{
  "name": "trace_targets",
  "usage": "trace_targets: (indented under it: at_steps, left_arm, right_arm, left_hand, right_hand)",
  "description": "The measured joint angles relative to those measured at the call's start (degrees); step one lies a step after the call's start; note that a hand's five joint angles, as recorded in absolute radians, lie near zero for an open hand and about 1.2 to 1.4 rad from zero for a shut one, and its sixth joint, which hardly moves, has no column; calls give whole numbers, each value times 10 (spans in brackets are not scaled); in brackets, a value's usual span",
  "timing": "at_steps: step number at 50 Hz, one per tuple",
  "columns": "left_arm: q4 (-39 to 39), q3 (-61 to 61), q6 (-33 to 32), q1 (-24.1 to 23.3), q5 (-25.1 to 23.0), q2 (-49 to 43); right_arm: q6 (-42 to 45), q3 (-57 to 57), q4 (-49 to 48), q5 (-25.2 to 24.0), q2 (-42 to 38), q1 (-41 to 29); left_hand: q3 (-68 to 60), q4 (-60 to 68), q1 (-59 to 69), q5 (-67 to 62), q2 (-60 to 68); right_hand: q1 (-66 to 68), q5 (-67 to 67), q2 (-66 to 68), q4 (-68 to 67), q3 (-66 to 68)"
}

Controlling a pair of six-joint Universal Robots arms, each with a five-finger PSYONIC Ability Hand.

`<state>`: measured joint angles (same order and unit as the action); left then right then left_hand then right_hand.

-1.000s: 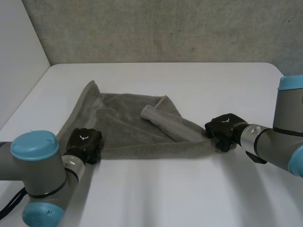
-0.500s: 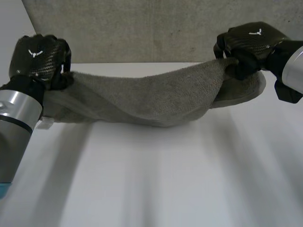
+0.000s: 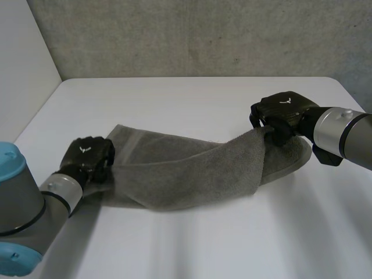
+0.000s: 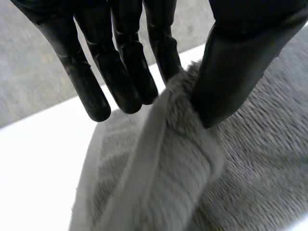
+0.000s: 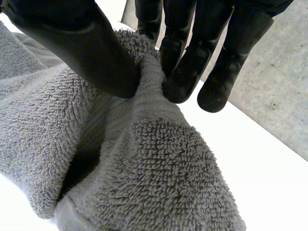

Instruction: Fold the towel.

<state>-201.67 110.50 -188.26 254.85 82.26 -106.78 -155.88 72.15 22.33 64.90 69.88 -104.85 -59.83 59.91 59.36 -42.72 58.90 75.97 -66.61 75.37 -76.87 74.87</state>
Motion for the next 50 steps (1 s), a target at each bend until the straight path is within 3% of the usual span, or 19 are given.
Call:
trace_targets:
  at_steps: [4,14,16,19,21,27,34,43,50]
  left_arm:
    - [0,11,-9,0,-1,-10]
    - [-6,23,-55,-1,3,-24]
    - [-8,23,-59,-1,4,-26]
    - [-11,23,-63,-1,5,-28]
    - [-12,23,-63,-1,5,-27]
    - [-11,21,-61,-1,1,-18]
    - [2,10,-56,1,1,62]
    - [57,-42,-22,16,-6,243]
    - [107,-93,2,44,-37,260]
  right_arm:
    - [0,1,0,0,-4,0]
    - [-1,6,0,0,-8,-3]
    - [-1,8,0,0,-8,-4]
    - [-1,11,0,0,-8,-4]
    - [-1,12,0,0,-8,-4]
    - [-1,8,2,-1,-2,-1]
    - [-2,-6,19,-3,39,3]
    - [-3,-42,64,-9,144,18]
    - [39,-74,103,-4,145,46]
  left_hand:
    - [112,-115,-114,52,-106]
    - [165,-169,-168,105,-160]
    - [124,-125,-123,55,-115]
    - [-81,76,82,-141,93]
    - [-149,152,142,-212,160]
    - [-166,180,152,-225,175]
    - [-166,180,152,-225,175]
    - [-166,180,152,-225,175]
    - [-166,180,152,-225,175]
  right_hand:
    - [0,0,0,0,0]
    - [0,0,0,0,0]
    - [0,0,0,0,0]
    - [0,0,0,0,0]
    - [0,0,0,0,0]
    - [0,0,0,0,0]
    - [0,0,0,0,0]
    - [0,0,0,0,0]
    - [0,0,0,0,0]
